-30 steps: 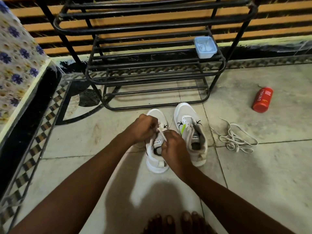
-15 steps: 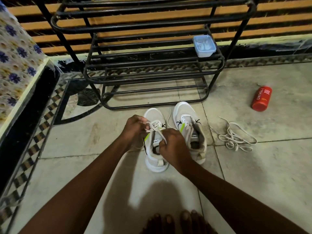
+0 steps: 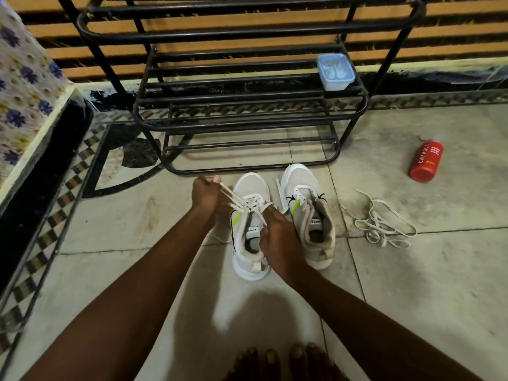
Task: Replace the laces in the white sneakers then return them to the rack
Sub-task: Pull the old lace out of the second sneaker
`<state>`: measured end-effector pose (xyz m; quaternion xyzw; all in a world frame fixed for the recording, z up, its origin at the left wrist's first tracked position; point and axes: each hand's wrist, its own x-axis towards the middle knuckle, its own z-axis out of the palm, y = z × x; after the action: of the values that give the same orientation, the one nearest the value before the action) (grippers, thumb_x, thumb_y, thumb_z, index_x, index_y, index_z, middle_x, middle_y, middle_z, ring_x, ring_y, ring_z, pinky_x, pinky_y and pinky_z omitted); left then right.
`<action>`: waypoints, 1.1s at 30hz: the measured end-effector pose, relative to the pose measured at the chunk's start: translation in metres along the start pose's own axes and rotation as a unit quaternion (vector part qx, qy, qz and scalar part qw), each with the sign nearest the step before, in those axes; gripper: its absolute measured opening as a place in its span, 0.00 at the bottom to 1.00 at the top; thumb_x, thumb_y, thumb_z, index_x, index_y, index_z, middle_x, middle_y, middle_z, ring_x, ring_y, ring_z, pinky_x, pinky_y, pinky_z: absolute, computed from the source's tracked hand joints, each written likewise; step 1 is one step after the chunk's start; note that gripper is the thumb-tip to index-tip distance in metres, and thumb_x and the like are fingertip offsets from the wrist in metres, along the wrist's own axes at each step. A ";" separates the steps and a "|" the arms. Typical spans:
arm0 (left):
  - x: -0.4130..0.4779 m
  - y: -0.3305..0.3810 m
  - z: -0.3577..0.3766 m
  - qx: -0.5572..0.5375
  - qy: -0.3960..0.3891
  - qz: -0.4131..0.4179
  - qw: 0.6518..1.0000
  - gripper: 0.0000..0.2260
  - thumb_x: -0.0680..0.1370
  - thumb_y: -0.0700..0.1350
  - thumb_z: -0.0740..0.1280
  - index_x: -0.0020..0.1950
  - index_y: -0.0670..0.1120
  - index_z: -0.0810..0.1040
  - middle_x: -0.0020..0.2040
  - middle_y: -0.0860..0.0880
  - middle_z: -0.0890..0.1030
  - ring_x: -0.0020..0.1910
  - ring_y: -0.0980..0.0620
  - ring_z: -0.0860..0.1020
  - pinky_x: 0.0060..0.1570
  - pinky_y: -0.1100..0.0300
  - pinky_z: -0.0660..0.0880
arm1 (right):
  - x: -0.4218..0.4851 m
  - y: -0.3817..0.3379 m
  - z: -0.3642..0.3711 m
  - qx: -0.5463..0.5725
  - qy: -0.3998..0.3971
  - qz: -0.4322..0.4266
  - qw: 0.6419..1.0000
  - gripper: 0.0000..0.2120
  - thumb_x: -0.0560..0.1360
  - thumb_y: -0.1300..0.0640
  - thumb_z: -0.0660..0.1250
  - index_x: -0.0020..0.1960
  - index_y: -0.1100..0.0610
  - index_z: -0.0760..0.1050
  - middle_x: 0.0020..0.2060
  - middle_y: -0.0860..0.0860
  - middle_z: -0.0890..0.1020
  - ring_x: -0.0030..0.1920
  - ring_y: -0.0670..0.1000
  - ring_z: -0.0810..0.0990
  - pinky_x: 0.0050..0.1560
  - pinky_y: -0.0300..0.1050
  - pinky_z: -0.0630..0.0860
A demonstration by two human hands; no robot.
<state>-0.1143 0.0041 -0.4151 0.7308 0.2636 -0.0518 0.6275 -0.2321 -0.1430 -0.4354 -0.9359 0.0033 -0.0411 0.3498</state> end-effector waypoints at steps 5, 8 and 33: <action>-0.016 0.005 -0.011 0.020 -0.158 0.114 0.981 0.04 0.84 0.36 0.64 0.50 0.38 0.77 0.39 0.44 0.80 0.31 0.54 0.81 0.34 0.59 0.78 | 0.002 0.001 0.000 -0.009 0.001 -0.005 1.000 0.25 0.68 0.64 0.57 0.63 0.66 0.76 0.60 0.62 0.79 0.63 0.61 0.77 0.68 0.49 0.72; -0.024 0.009 -0.018 0.190 -0.255 0.217 0.923 0.02 0.78 0.37 0.72 0.48 0.42 0.84 0.46 0.48 0.87 0.46 0.51 0.85 0.50 0.56 0.80 | 0.004 0.003 0.004 -0.004 0.009 0.000 1.000 0.21 0.71 0.66 0.60 0.63 0.66 0.76 0.59 0.62 0.80 0.60 0.63 0.78 0.65 0.52 0.74; -0.011 0.010 -0.023 -0.255 0.020 -0.046 0.966 0.08 0.84 0.31 0.57 0.49 0.42 0.70 0.41 0.39 0.80 0.27 0.51 0.79 0.25 0.60 0.75 | 0.000 0.002 0.003 0.004 -0.018 0.016 1.000 0.28 0.74 0.71 0.59 0.74 0.65 0.68 0.73 0.59 0.71 0.74 0.55 0.69 0.76 0.42 0.60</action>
<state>-0.1245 0.0214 -0.3969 0.5349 0.3136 0.0030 0.7846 -0.2314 -0.1421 -0.4390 -0.9349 0.0121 -0.0185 0.3543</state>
